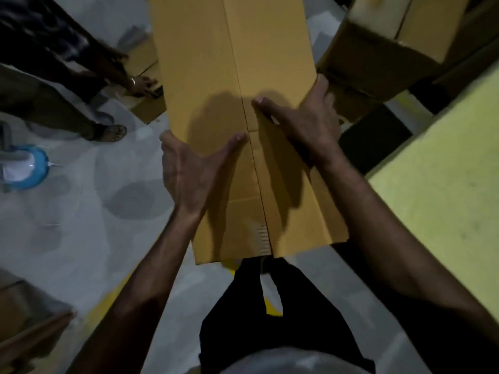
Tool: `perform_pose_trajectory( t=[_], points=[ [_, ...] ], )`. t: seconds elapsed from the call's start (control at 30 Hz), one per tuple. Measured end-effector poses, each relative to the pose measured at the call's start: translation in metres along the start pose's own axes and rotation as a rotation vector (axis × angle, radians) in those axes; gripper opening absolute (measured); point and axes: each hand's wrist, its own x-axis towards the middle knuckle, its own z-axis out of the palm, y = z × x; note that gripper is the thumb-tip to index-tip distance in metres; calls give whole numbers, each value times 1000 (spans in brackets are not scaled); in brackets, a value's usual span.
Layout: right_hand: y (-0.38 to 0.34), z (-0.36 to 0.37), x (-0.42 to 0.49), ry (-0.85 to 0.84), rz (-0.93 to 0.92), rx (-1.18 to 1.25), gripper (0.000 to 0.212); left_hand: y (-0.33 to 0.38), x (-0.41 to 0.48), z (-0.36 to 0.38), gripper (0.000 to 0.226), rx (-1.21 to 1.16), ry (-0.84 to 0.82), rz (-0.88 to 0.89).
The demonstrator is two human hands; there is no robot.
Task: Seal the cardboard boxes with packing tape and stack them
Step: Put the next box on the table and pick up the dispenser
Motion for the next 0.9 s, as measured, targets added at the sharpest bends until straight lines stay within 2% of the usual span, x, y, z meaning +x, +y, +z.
perform_pose_trajectory(
  t=[0.1, 0.23, 0.43, 0.57, 0.73, 0.9],
  points=[
    [-4, -71, -40, 79, -52, -35, 131, 44, -44, -28, 128, -46, -57, 81],
    [36, -146, -97, 282, -29, -23, 130, 94, -108, -27, 126, -107, -119, 211],
    [143, -250, -181, 531, 184, 54, 130, 165, -217, 13, 126, -52, -271, 464],
    [233, -311, -255, 681, 333, 123, 131, 205, -320, 50, 129, 4, -381, 611],
    [331, -361, -328, 789, 457, 165, 134, 226, -433, 92, 139, 84, -429, 733],
    [395, -393, -341, 774, 522, 184, 131, 250, -492, 135, 135, 148, -411, 771]
  ],
)
